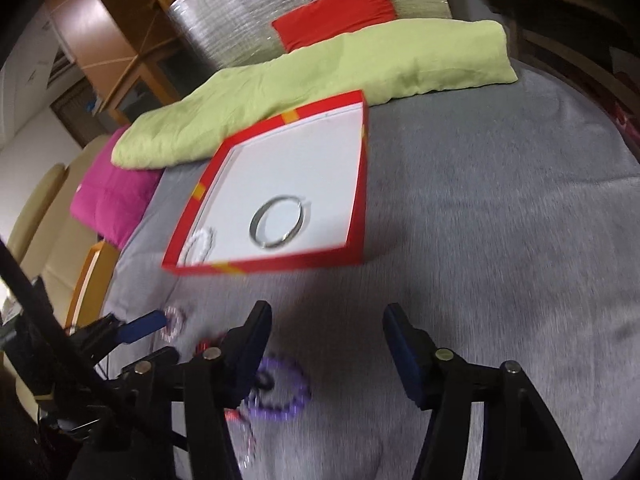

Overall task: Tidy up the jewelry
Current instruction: 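Reach the right tool to the black hair tie and grasp it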

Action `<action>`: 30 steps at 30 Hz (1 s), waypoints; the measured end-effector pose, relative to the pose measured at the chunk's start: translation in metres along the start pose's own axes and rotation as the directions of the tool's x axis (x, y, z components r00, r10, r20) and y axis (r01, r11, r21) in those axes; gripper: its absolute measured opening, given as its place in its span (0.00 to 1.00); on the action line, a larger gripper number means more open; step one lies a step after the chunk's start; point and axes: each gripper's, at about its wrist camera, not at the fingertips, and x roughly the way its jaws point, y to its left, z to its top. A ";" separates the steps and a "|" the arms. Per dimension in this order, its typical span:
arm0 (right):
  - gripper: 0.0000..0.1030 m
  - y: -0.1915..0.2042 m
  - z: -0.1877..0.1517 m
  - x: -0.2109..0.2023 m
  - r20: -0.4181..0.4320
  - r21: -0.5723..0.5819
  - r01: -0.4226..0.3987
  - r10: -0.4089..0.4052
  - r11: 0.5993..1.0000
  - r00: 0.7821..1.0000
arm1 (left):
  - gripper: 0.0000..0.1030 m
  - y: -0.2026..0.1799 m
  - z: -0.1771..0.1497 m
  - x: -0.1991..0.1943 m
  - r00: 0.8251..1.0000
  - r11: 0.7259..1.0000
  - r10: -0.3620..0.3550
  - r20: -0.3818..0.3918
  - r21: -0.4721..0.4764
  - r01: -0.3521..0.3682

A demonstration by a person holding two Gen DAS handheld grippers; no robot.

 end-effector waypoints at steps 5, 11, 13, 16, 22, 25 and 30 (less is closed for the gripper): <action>0.52 0.003 -0.020 -0.006 -0.039 -0.027 -0.029 0.028 0.999 0.999 | 0.41 -0.005 -0.005 0.017 0.998 0.999 -0.028 -0.057 0.021 0.029; 0.49 0.014 -0.036 -0.006 -0.086 -0.084 -0.135 0.128 0.987 0.988 | 0.16 -0.002 -0.006 0.027 0.996 0.999 -0.023 -0.088 0.022 0.025; 0.49 0.021 -0.039 -0.003 -0.096 -0.105 -0.154 0.144 0.982 0.985 | 0.08 0.003 -0.006 0.028 0.996 1.000 -0.016 -0.088 0.001 0.016; 0.49 0.032 -0.041 0.001 -0.103 -0.131 -0.179 0.166 0.975 0.981 | 0.08 0.013 -0.007 0.027 0.994 0.998 0.054 -0.093 -0.012 -0.055; 0.48 0.058 -0.046 0.015 -0.121 -0.209 -0.177 0.155 0.962 0.981 | 0.08 0.028 -0.006 0.015 0.995 0.996 0.072 -0.065 -0.051 -0.076; 0.19 0.069 -0.051 0.028 -0.146 -0.256 -0.130 0.094 0.958 0.985 | 0.08 0.032 -0.006 0.013 0.995 0.995 0.079 -0.056 -0.054 -0.082; 0.03 0.073 -0.050 0.023 -0.082 -0.299 -0.066 0.043 0.952 0.996 | 0.08 0.036 -0.006 0.008 0.996 0.994 0.084 -0.039 -0.061 -0.086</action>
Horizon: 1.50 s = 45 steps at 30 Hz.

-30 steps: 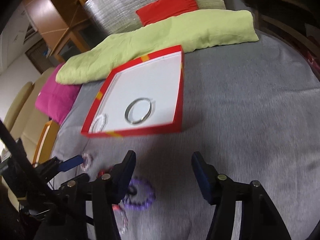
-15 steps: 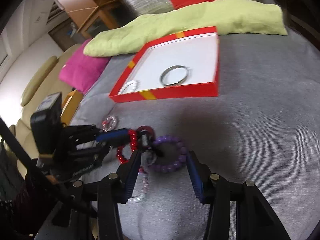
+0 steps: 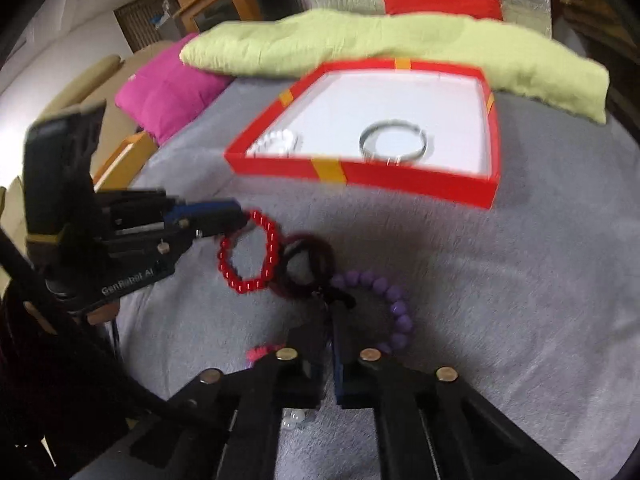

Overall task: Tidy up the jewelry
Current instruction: 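Reach the right tool to the black hair tie and grasp it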

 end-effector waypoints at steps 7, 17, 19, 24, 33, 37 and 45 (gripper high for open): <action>0.03 -0.056 0.015 -0.035 0.158 0.231 -0.002 -0.035 0.973 0.987 | 0.08 0.005 0.005 -0.009 0.999 1.000 0.010 0.051 -0.024 -0.009; 0.27 -0.060 0.012 -0.018 0.076 0.279 -0.119 0.102 0.953 0.992 | 0.08 0.010 0.009 -0.004 0.998 0.998 0.043 0.055 -0.040 -0.041; 0.58 -0.048 0.011 -0.013 0.062 0.235 -0.126 0.114 0.964 0.992 | 0.08 0.010 0.009 -0.002 0.998 0.998 0.048 0.050 -0.037 -0.047; 0.49 -0.014 0.003 -0.012 0.080 0.087 -0.086 0.079 0.993 0.994 | 0.08 0.010 0.008 0.001 0.998 0.998 0.053 0.040 -0.032 -0.052; 0.05 0.008 -0.001 0.013 0.016 -0.056 0.048 -0.047 0.997 0.999 | 0.08 0.008 0.009 0.002 0.998 0.999 0.047 0.039 -0.023 -0.046; 0.04 -0.008 0.004 -0.005 0.098 0.006 0.069 -0.069 0.998 0.993 | 0.08 0.011 0.010 0.001 0.998 0.998 0.049 0.047 -0.038 -0.047; 0.04 -0.071 0.008 -0.024 0.140 0.275 0.104 -0.147 0.956 0.979 | 0.08 0.010 0.011 0.004 0.998 0.998 0.051 0.047 -0.037 -0.049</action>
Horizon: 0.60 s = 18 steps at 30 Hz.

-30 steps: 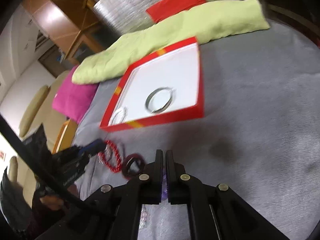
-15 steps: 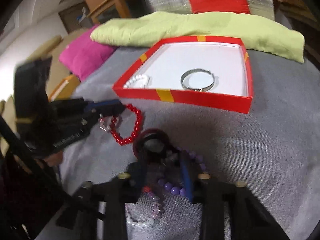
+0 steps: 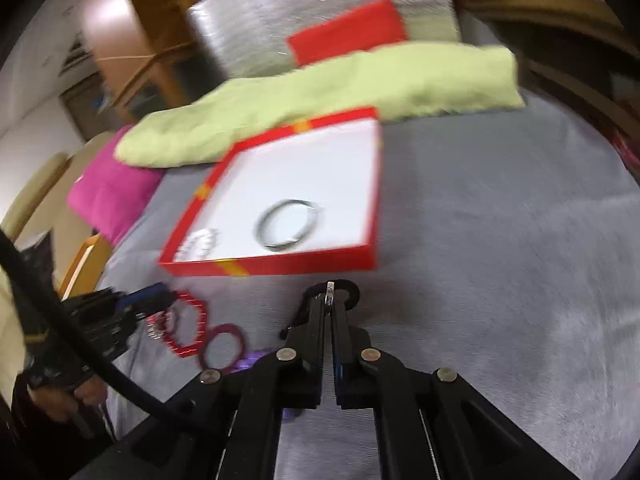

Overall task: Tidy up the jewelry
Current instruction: 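Lift the black hair tie with the right tool while the left tool grasps the dark red bangle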

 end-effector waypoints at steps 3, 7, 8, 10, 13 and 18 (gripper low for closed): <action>0.04 -0.011 -0.002 0.007 -0.040 0.035 0.041 -0.040 0.999 0.998 | 0.08 -0.002 0.000 0.002 1.000 1.000 -0.001 -0.006 0.011 0.001; 0.05 -0.021 -0.001 0.012 -0.076 0.063 0.073 -0.068 0.995 0.995 | 0.08 -0.002 -0.001 0.006 1.000 1.000 0.002 -0.020 0.016 -0.001; 0.06 -0.022 0.000 0.014 -0.084 0.059 0.084 -0.079 0.995 0.993 | 0.09 -0.003 0.000 0.008 1.000 1.000 0.003 -0.026 0.017 -0.003; 0.12 -0.027 0.001 0.014 -0.094 0.056 0.111 -0.105 0.992 0.990 | 0.21 -0.002 -0.001 0.010 0.999 1.000 0.006 -0.040 0.017 -0.005; 0.36 -0.035 0.002 0.012 -0.091 0.085 0.113 -0.105 0.990 0.990 | 0.37 -0.003 -0.002 0.009 0.999 1.000 0.013 -0.038 0.025 -0.012; 0.64 -0.040 0.004 -0.002 -0.028 0.097 0.125 -0.123 0.987 0.992 | 0.43 -0.007 -0.002 0.007 0.999 0.999 -0.023 -0.048 0.048 0.026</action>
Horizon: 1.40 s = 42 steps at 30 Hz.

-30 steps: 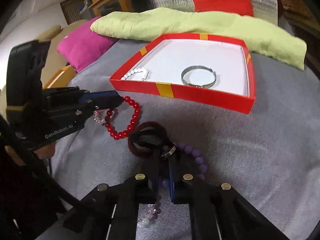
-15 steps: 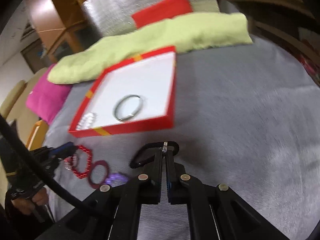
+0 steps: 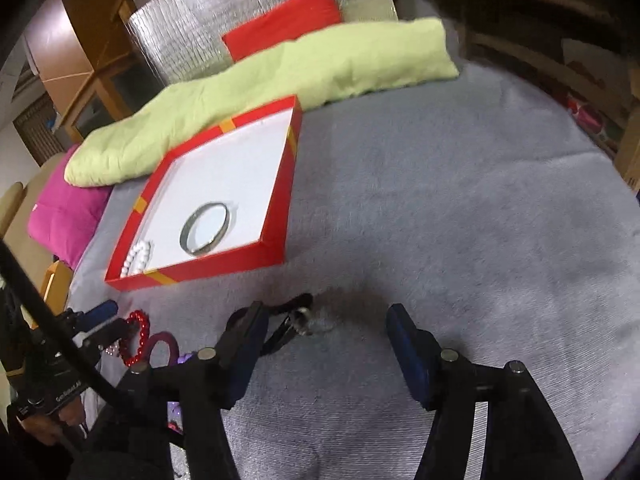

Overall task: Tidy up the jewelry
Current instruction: 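Lift the black hair tie with the right tool while the left tool grasps the dark red bangle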

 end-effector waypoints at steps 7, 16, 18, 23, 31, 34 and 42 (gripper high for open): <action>0.64 -0.008 0.001 0.002 -0.016 0.053 -0.044 0.045 0.998 0.999 | 0.62 -0.015 -0.003 0.005 0.997 0.996 -0.058 -0.052 0.065 0.061; 0.63 0.018 -0.004 0.018 -0.039 -0.008 -0.004 0.003 1.000 0.999 | 0.66 -0.016 -0.006 0.004 0.995 0.994 -0.079 -0.058 0.066 0.083; 0.60 0.025 -0.005 0.021 -0.034 -0.036 0.023 -0.024 0.999 0.999 | 0.66 -0.016 -0.008 0.003 0.994 0.993 -0.089 -0.055 0.069 0.093; 0.19 0.035 -0.007 0.025 -0.019 -0.095 0.070 -0.072 0.993 0.997 | 0.51 -0.015 -0.009 0.002 0.994 0.992 -0.097 -0.050 0.073 0.100; 0.11 0.028 -0.003 0.021 0.008 -0.039 0.055 -0.055 0.998 0.998 | 0.10 -0.004 -0.005 0.009 0.994 0.996 -0.088 -0.062 0.027 0.090; 0.11 0.025 0.000 0.016 0.026 -0.024 0.042 -0.042 0.999 0.999 | 0.09 -0.003 -0.004 0.008 0.995 0.996 -0.087 -0.052 0.025 0.089; 0.11 0.023 0.001 0.013 0.030 0.004 0.029 -0.029 1.000 0.999 | 0.09 0.000 -0.002 -0.002 0.996 0.996 -0.086 -0.018 0.018 0.086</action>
